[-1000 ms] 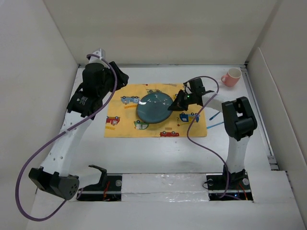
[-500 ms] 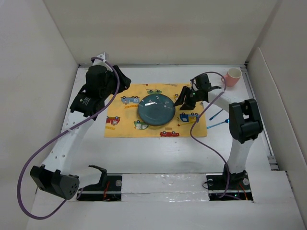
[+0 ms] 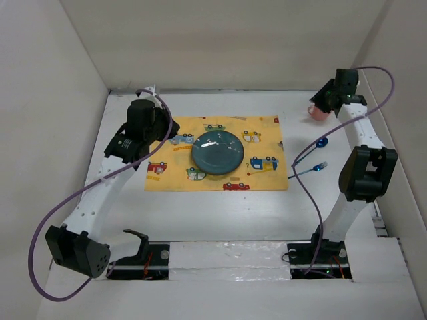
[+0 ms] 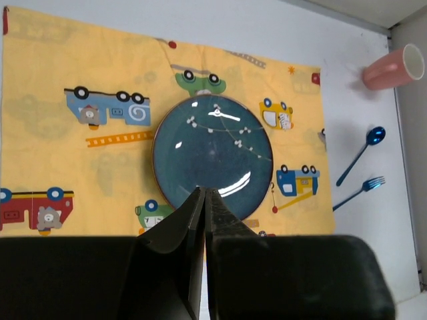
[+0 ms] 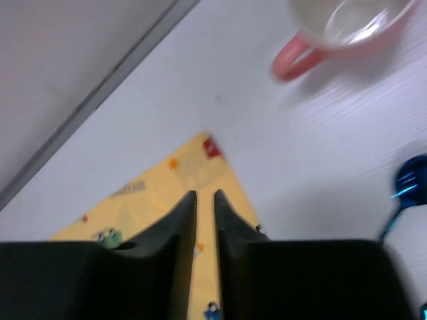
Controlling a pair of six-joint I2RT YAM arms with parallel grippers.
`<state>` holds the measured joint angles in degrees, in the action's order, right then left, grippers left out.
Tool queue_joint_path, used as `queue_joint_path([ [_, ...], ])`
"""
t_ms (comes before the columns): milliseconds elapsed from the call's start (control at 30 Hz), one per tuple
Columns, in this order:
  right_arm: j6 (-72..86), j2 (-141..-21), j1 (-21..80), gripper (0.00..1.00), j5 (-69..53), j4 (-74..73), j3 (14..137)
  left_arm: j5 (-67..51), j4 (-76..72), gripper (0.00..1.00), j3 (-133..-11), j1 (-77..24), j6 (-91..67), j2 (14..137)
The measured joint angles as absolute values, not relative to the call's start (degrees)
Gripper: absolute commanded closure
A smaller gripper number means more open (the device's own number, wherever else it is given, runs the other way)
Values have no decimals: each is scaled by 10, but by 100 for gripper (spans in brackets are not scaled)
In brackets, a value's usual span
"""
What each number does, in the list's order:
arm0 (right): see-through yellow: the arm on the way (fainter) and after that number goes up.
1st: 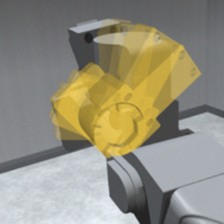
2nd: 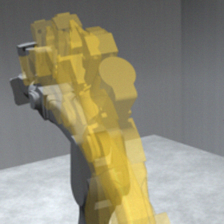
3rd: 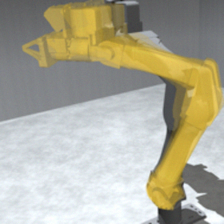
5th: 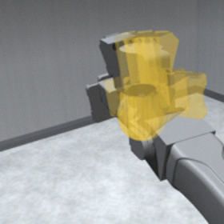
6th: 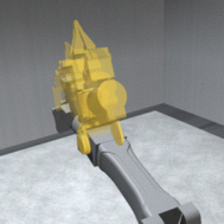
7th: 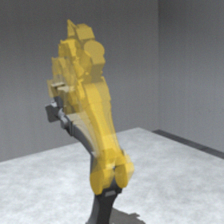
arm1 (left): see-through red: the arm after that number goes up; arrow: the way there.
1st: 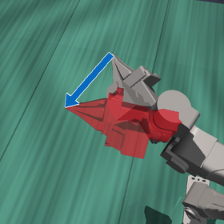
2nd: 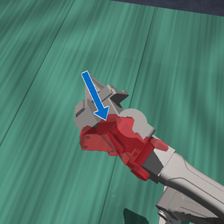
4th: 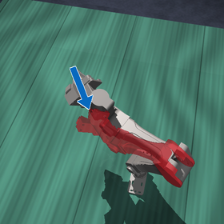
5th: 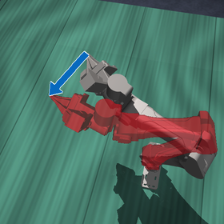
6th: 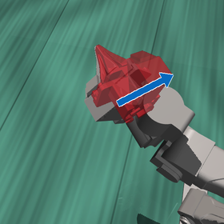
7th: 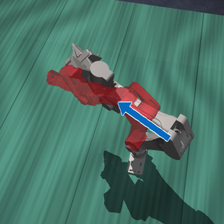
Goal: Set the dinner table for one person
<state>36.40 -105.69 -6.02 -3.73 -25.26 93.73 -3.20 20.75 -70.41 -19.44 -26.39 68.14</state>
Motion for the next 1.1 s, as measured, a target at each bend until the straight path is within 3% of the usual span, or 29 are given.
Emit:
queue_joint_path([
  [33,364,-1064,-72,40,-10,-258,959,-35,207,100,-697,-194,-263,681],
  [67,366,-1074,-83,36,16,-267,986,-38,207,100,-690,-194,-262,681],
  [167,364,-1105,-103,34,62,-279,1047,-46,208,89,-680,-194,-256,681],
  [500,371,-1292,-135,32,131,-375,1207,-47,204,84,-681,-194,-234,700],
  [567,373,-1320,-137,36,132,-393,1236,-47,204,84,-681,-194,-234,703],
  [600,374,-1329,-137,43,131,-397,1245,-47,204,84,-681,-194,-234,704],
  [633,376,-1336,-137,60,130,-402,1249,-47,204,84,-681,-194,-234,705],
  [700,386,-1340,-139,82,124,-406,1250,-47,204,84,-681,-194,-234,705],
  [733,387,-1340,-140,100,126,-406,1248,-46,204,84,-681,-194,-234,705],
  [1100,371,-1231,-100,100,132,-360,1106,-54,204,82,-689,-194,-234,728],
])
